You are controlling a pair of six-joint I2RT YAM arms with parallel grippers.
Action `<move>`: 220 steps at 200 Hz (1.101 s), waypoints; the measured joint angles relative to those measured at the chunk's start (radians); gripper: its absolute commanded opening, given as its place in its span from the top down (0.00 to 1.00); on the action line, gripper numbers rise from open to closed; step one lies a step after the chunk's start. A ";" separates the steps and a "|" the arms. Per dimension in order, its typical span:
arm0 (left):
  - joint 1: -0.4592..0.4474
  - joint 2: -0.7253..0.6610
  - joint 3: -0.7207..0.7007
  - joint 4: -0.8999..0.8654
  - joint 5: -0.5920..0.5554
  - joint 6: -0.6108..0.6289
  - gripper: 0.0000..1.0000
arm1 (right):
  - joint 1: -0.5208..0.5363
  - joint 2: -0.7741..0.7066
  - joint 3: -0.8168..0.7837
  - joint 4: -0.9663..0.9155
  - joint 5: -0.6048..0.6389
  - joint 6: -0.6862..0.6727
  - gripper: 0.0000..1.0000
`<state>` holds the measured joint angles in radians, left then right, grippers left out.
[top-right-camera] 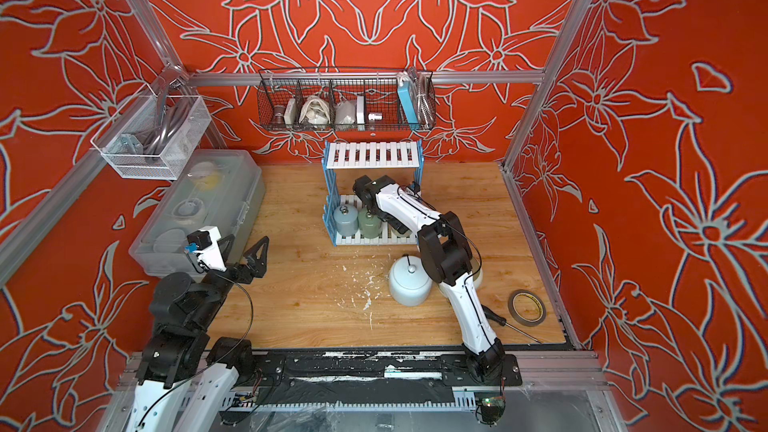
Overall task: Remove the tea canisters from the shelf
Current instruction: Pick up the tea canister from the shelf.
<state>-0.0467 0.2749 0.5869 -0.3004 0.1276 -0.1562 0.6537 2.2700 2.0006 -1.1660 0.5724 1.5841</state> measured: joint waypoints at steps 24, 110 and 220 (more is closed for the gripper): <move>0.000 0.000 0.000 0.001 0.002 0.000 0.01 | 0.000 0.000 -0.002 0.001 0.005 0.000 0.28; 0.000 0.000 -0.001 0.003 0.006 0.000 0.01 | 0.015 -0.026 -0.002 -0.005 0.013 -0.058 0.34; 0.000 0.000 -0.013 0.005 0.016 0.000 0.01 | 0.035 -0.201 0.018 -0.040 -0.006 -0.243 0.35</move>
<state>-0.0467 0.2749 0.5739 -0.2955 0.1440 -0.1566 0.6891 2.0686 2.0182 -1.2064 0.5659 1.3415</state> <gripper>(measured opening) 0.989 0.857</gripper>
